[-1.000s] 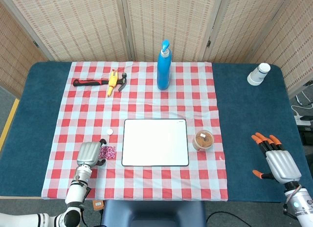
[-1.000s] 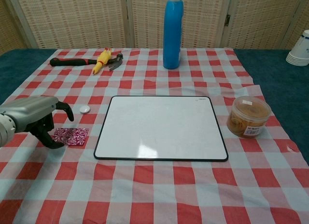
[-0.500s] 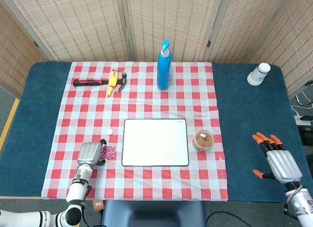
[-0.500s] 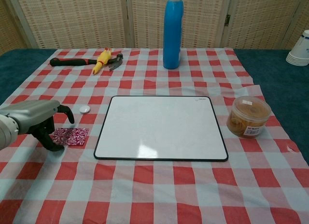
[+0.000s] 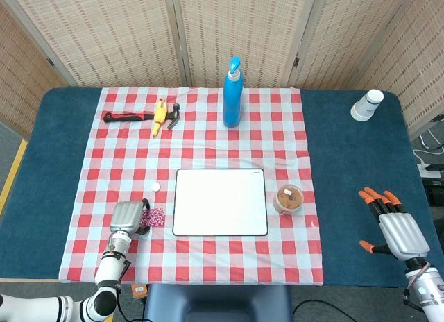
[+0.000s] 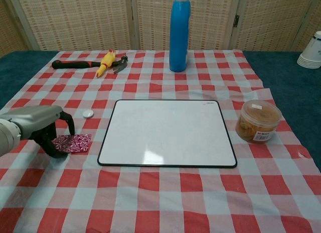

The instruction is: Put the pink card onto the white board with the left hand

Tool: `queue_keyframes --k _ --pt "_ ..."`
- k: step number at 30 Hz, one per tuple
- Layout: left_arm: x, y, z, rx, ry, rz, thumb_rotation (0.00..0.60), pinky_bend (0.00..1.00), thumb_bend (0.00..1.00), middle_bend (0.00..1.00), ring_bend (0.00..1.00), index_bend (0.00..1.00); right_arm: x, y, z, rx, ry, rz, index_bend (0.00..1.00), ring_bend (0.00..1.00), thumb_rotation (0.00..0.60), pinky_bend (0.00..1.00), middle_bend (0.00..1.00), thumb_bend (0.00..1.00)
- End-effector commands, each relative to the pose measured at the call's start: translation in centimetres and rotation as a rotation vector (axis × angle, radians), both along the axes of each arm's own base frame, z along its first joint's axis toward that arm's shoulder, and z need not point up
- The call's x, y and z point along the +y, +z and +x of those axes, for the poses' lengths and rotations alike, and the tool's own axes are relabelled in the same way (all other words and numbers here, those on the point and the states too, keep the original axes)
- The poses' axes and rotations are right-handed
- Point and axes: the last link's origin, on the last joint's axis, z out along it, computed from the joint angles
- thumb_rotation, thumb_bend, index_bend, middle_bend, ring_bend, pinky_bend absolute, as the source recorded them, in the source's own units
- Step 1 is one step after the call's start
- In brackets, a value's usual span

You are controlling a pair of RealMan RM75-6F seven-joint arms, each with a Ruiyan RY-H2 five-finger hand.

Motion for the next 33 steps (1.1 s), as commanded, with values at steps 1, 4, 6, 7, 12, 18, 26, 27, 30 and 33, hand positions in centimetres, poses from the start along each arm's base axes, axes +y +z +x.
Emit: queue_keyframes --k 1,4,6,7,12,18,26,27,30,33 --pt "0.0 0.1 0.1 -0.004 -0.003 0.007 0.600 1.00 0.24 1.00 1.00 0.41 0.0 0.0 0.0 -0.001 0.000 -0.001 0.00 0.00 0.600 0.00 0.00 0.07" --pt "0.1 0.3 0.3 -0.006 -0.010 0.013 0.600 1.00 0.24 1.00 1.00 0.44 0.0 0.0 0.0 -0.001 0.000 -0.001 0.00 0.00 0.600 0.00 0.00 0.07" --pt "0.1 0.6 0.5 -0.009 -0.015 0.020 0.600 1.00 0.24 1.00 1.00 0.44 0.0 0.1 0.0 -0.001 0.000 -0.001 0.00 0.00 0.600 0.00 0.00 0.07" --pt "0.1 0.7 0.6 -0.011 -0.017 0.023 0.600 1.00 0.24 1.00 1.00 0.45 0.0 0.1 0.0 -0.001 -0.001 -0.001 0.00 0.00 0.600 0.00 0.00 0.07" --pt "0.2 1.6 1.4 -0.031 -0.036 0.040 0.600 1.00 0.24 1.00 1.00 0.44 -0.1 0.1 0.0 -0.003 -0.001 -0.003 0.00 0.00 0.600 0.00 0.00 0.07" --pt "0.7 2.0 4.2 -0.051 -0.100 0.046 0.600 1.00 0.24 1.00 1.00 0.43 -0.1 -0.2 -0.1 0.003 -0.002 0.006 0.00 0.00 0.600 0.00 0.00 0.07" --pt "1.8 -0.4 9.9 -0.083 -0.198 0.065 0.600 1.00 0.24 1.00 1.00 0.41 -0.2 0.0 -0.1 0.002 -0.007 -0.002 0.00 0.00 0.600 0.00 0.00 0.07" --pt "1.8 -0.8 10.4 -0.085 -0.206 0.068 0.600 1.00 0.24 1.00 1.00 0.41 -0.2 0.0 -0.1 0.001 -0.008 -0.003 0.00 0.00 0.600 0.00 0.00 0.07" --pt "1.9 -1.3 11.0 -0.086 -0.210 0.072 0.600 1.00 0.24 1.00 1.00 0.41 -0.3 0.1 -0.2 -0.001 -0.009 -0.004 0.00 0.00 0.600 0.00 0.00 0.07" --pt "2.0 -3.4 13.5 -0.089 -0.243 0.055 0.600 1.00 0.24 1.00 1.00 0.41 -0.4 0.3 -0.3 -0.006 -0.015 -0.010 0.00 0.00 0.600 0.00 0.00 0.07"
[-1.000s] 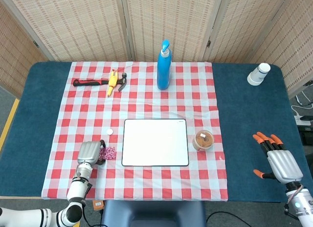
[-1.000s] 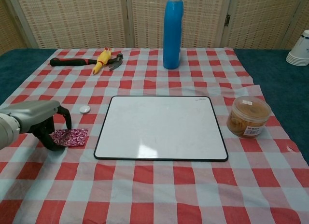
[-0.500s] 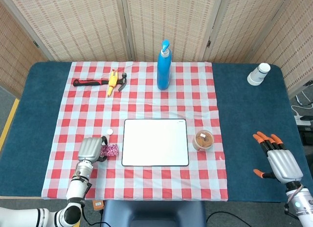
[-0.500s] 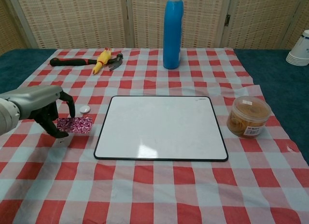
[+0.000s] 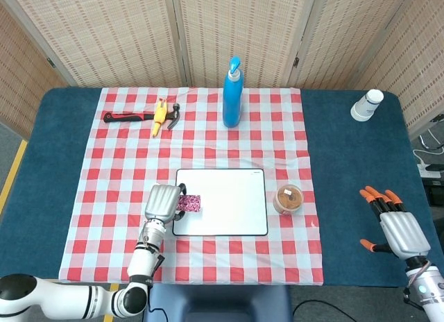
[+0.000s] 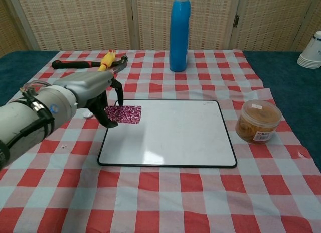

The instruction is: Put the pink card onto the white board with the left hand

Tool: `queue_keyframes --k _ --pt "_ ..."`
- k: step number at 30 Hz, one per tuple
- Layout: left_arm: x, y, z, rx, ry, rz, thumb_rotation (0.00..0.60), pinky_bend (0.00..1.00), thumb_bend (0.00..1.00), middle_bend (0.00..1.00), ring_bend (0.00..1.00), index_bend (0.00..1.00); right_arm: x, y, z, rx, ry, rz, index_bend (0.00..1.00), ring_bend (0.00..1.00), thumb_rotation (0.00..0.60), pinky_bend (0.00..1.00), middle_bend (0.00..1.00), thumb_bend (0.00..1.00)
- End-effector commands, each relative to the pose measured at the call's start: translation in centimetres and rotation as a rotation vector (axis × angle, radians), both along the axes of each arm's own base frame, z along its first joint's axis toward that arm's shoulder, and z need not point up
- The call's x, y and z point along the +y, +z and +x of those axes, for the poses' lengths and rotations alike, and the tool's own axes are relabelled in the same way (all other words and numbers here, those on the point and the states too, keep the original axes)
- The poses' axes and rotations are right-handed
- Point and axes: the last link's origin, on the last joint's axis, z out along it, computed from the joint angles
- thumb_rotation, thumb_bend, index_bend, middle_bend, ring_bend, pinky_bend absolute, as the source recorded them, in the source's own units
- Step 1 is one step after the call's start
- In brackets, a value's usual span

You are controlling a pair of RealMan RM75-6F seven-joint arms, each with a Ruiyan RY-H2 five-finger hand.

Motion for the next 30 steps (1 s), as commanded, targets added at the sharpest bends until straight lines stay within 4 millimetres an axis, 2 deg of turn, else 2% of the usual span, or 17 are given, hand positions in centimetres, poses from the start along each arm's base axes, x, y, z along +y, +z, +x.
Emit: queue_keyframes --k 1,6,14,25,30 --pt "0.3 -2.3 2.8 0.008 -0.030 -0.005 0.600 1.00 0.24 1.00 1.00 0.41 -0.1 0.2 -0.1 -0.004 -0.004 -0.004 0.00 0.00 0.600 0.00 0.00 0.07" --pt "0.5 -4.4 4.5 0.014 -0.033 -0.008 0.600 1.00 0.24 1.00 1.00 0.40 -0.2 0.4 -0.2 -0.011 -0.007 -0.009 0.00 0.00 0.600 0.00 0.00 0.07" --pt "0.9 -6.4 6.1 0.038 -0.048 -0.014 0.600 1.00 0.24 1.00 1.00 0.40 -0.1 0.6 -0.2 -0.020 -0.005 -0.005 0.00 0.00 0.600 0.00 0.00 0.07" --pt "2.4 -7.6 5.8 0.069 -0.021 -0.010 0.600 1.00 0.24 1.00 1.00 0.39 -0.3 0.9 -0.4 -0.033 -0.011 -0.006 0.00 0.00 0.600 0.00 0.00 0.07" --pt "2.8 -7.7 5.3 0.074 -0.008 -0.015 0.600 1.00 0.24 1.00 1.00 0.35 -0.4 1.0 -0.5 -0.033 -0.016 -0.008 0.00 0.00 0.600 0.00 0.00 0.07"
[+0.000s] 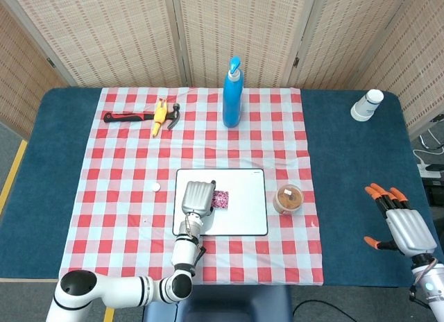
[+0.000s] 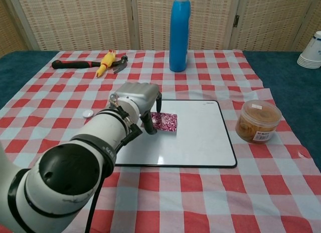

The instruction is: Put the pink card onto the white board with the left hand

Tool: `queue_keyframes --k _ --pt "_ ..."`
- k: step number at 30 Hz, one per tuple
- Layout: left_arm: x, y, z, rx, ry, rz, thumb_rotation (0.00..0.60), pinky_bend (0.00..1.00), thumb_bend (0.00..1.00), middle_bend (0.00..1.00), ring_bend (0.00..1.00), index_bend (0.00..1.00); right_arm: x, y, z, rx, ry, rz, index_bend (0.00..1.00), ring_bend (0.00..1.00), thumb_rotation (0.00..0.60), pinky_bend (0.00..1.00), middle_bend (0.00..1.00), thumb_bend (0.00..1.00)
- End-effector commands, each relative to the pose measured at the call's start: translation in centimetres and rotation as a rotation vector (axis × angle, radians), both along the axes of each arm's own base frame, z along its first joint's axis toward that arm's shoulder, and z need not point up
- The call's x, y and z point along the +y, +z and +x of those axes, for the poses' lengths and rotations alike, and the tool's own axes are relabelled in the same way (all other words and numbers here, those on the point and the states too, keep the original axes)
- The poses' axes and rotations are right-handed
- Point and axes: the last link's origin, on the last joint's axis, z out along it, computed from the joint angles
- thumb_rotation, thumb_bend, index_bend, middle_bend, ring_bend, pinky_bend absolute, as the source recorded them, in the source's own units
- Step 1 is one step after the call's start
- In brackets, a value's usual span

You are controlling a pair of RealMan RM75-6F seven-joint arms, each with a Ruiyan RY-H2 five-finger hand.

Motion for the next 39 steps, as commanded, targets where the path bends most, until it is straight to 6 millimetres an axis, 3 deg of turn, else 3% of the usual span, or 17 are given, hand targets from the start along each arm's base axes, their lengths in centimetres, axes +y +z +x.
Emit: queue_keyframes --k 1,5,11,21,26,39 --pt "0.1 0.1 -0.2 -0.003 0.004 0.000 0.600 1.00 0.24 1.00 1.00 0.33 -0.1 0.0 0.0 0.000 -0.002 -0.001 0.00 0.00 0.600 0.00 0.00 0.07" --pt "0.5 0.9 -0.9 0.008 0.010 0.010 0.600 1.00 0.23 1.00 1.00 0.31 -0.1 0.0 -0.1 0.001 -0.003 -0.001 0.00 0.00 0.600 0.00 0.00 0.07" --pt "1.0 3.6 -3.2 0.025 0.032 0.053 0.600 1.00 0.22 1.00 1.00 0.31 -0.1 -0.2 0.0 0.006 0.000 0.000 0.00 0.00 0.600 0.00 0.00 0.07" --pt "3.1 8.5 -10.6 0.100 0.146 0.125 0.600 1.00 0.24 1.00 1.00 0.38 0.1 -0.8 0.3 0.024 0.006 0.011 0.00 0.00 0.600 0.00 0.00 0.07" --pt "3.6 9.0 -12.9 0.106 0.175 0.126 0.600 1.00 0.25 1.00 1.00 0.39 0.0 -1.0 0.2 0.032 0.001 0.012 0.00 0.00 0.600 0.00 0.00 0.07" --pt "3.5 7.4 -13.6 0.104 0.172 0.086 0.600 1.00 0.25 1.00 1.00 0.40 -0.3 -1.0 0.1 0.033 -0.012 0.007 0.00 0.00 0.600 0.00 0.00 0.07"
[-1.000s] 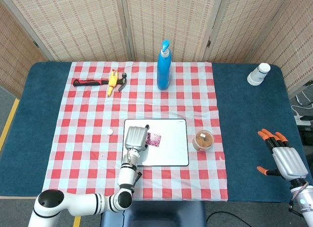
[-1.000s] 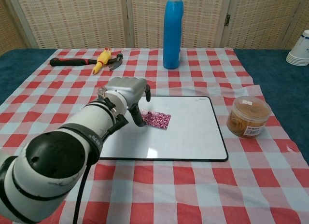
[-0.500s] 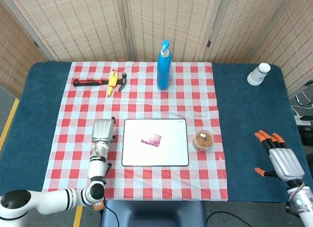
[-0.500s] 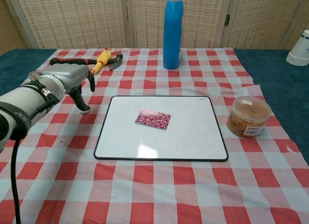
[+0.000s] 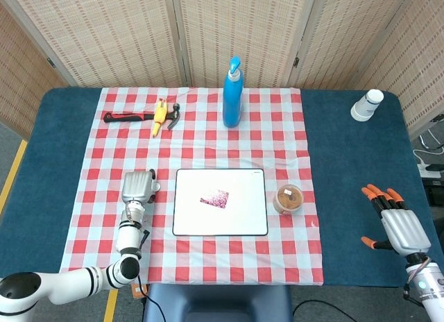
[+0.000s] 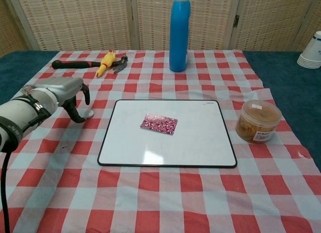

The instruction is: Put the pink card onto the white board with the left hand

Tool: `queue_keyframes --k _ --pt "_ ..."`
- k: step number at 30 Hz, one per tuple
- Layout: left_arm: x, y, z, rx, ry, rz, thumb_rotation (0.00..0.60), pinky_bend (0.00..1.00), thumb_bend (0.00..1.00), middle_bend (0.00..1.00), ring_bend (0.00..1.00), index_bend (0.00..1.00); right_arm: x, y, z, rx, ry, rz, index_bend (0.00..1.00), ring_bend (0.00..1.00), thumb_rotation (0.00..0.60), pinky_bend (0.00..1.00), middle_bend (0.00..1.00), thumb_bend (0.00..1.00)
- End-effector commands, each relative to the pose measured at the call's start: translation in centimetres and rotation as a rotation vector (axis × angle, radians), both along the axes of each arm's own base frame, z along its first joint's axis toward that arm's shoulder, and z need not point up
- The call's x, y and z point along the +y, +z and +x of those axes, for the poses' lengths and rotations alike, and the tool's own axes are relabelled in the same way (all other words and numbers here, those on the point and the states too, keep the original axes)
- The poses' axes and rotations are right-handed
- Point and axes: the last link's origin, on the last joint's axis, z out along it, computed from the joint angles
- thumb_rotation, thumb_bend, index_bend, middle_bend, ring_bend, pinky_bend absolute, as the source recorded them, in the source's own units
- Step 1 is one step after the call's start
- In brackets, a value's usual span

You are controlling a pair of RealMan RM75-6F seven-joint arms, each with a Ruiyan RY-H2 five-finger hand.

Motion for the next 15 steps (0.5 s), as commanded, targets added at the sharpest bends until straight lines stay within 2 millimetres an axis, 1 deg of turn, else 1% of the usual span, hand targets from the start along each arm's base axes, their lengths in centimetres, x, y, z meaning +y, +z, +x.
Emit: queue_keyframes --k 1,6,15 --pt "-0.09 -0.42 0.01 0.008 -0.001 -0.012 0.600 1.00 0.25 1.00 1.00 0.40 -0.04 0.01 -0.02 0.000 -0.001 0.001 0.00 0.00 0.600 0.00 0.00 0.07" --pt "0.12 -0.80 0.30 0.003 -0.004 -0.009 0.600 1.00 0.25 1.00 1.00 0.40 -0.10 0.02 -0.08 0.000 -0.005 0.001 0.00 0.00 0.600 0.00 0.00 0.07" --pt "0.71 -0.51 0.63 0.009 -0.004 -0.006 0.600 1.00 0.25 1.00 1.00 0.41 -0.21 -0.04 -0.11 0.002 -0.009 0.002 0.00 0.00 0.600 0.00 0.00 0.07"
